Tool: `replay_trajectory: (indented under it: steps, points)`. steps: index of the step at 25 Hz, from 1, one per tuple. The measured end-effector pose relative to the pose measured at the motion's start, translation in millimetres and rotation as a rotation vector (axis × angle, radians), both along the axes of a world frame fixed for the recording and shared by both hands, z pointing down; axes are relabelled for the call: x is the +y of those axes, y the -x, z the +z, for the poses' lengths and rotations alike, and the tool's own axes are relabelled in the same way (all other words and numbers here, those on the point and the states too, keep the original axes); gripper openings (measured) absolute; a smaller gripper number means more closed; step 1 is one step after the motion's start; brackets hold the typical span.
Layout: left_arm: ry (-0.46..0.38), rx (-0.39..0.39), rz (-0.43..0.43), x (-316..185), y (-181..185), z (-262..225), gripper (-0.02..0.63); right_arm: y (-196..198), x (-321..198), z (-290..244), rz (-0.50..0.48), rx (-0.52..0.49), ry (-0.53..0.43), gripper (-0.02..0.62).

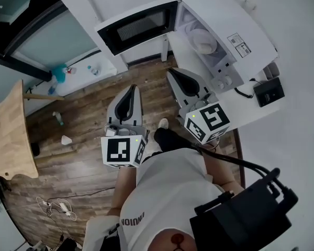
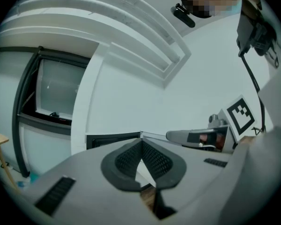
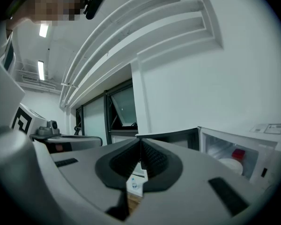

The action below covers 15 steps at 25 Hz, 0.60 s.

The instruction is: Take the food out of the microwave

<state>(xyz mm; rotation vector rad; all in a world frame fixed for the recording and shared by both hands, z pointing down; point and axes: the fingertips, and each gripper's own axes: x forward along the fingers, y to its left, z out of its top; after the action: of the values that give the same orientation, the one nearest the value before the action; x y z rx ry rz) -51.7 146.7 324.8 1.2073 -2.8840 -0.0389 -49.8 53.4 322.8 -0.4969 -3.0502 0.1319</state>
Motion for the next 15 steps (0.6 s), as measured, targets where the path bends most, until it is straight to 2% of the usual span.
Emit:
replay_trajectory:
  steps: [7, 11, 15]
  points:
    - [-0.017, -0.009, 0.126, -50.4, 53.0, -1.3, 0.003, 42.1, -38.4, 6.0, 0.1, 0.022, -0.011, 0.023]
    - [-0.038, 0.007, 0.217, -78.7, 63.1, 4.4, 0.003, 46.2, -60.8, 10.9, 0.172, 0.036, -0.012, 0.023]
    - [-0.02, 0.014, 0.3, -103.5, 67.5, 9.7, 0.003, 41.4, -82.1, 17.0, 0.254, 0.051, -0.003, 0.023]
